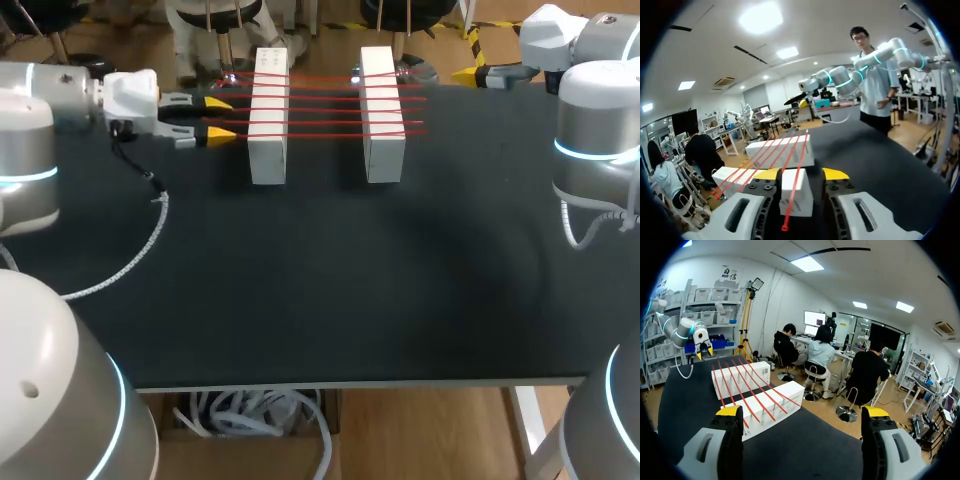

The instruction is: Grab the tape and strap the tape.

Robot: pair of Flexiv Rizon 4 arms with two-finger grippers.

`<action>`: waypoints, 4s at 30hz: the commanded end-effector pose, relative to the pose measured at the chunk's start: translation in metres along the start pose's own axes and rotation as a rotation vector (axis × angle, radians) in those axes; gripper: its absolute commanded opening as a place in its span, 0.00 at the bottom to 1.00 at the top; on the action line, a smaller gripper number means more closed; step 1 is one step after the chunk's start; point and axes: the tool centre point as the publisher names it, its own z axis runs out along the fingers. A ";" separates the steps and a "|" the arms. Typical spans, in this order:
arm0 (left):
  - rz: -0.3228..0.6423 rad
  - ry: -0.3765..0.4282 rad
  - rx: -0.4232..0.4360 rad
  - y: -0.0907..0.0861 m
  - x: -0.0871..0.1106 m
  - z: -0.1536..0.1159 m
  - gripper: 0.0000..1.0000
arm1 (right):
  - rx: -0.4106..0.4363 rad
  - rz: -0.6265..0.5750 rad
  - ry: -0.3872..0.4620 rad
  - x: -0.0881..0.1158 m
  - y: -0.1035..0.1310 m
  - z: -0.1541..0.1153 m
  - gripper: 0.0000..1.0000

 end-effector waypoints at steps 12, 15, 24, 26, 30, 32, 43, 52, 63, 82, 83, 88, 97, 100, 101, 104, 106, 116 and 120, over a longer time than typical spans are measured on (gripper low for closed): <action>-0.017 -0.023 -0.007 0.019 0.012 -0.010 0.37 | 0.000 0.000 0.000 0.000 0.000 0.000 1.00; -0.020 -0.027 -0.008 0.022 0.014 -0.014 0.36 | 0.000 0.000 0.000 0.000 0.000 0.000 1.00; -0.030 -0.040 -0.009 0.039 0.012 -0.026 0.36 | 0.000 0.000 0.000 0.000 0.000 0.000 1.00; -0.031 -0.037 -0.009 0.042 0.009 -0.028 0.37 | 0.000 0.000 0.000 0.000 0.000 0.000 1.00; -0.031 -0.028 -0.014 0.047 0.005 -0.035 0.36 | 0.000 0.000 0.000 0.000 0.000 0.000 1.00; -0.029 -0.026 -0.015 0.048 0.002 -0.038 0.36 | 0.000 0.000 0.000 0.000 0.000 0.000 1.00; -0.031 -0.023 -0.002 0.059 -0.008 -0.043 0.34 | 0.000 0.000 0.000 0.000 0.000 0.000 1.00; -0.036 -0.011 0.027 0.069 -0.014 -0.036 0.33 | 0.000 0.000 0.000 0.000 0.000 0.000 1.00; -0.033 0.005 0.035 0.072 -0.022 -0.036 0.29 | 0.000 0.000 0.000 0.000 0.000 0.000 1.00; -0.031 0.025 0.063 0.073 -0.023 -0.025 0.17 | 0.000 0.000 0.000 0.000 0.000 0.000 1.00; -0.031 0.025 0.063 0.073 -0.023 -0.025 0.18 | 0.000 0.000 0.000 0.000 0.000 0.000 1.00; -0.036 0.027 0.064 0.073 -0.021 -0.025 0.20 | 0.000 0.000 0.000 0.000 0.000 0.000 1.00; -0.038 0.029 0.068 0.073 -0.020 -0.024 0.00 | 0.000 0.000 0.000 0.000 0.000 0.000 1.00; -0.027 0.032 0.071 0.070 -0.020 -0.024 0.00 | 0.000 0.000 0.000 0.000 0.000 0.000 1.00; -0.026 0.033 0.071 0.070 -0.020 -0.023 0.00 | 0.000 0.000 0.000 0.000 0.000 0.000 1.00; -0.022 0.047 0.080 0.064 -0.019 -0.023 0.00 | 0.000 0.000 0.000 0.000 0.000 0.000 1.00; -0.018 0.057 0.099 0.057 -0.018 -0.022 0.00 | 0.000 0.000 0.000 0.000 0.000 0.000 1.00; -0.020 0.083 0.276 0.015 -0.008 -0.011 0.00 | 0.000 0.000 0.000 0.000 0.000 0.000 1.00; -0.057 0.100 0.331 -0.002 -0.005 -0.006 0.00 | 0.000 0.000 0.000 0.000 0.000 0.000 1.00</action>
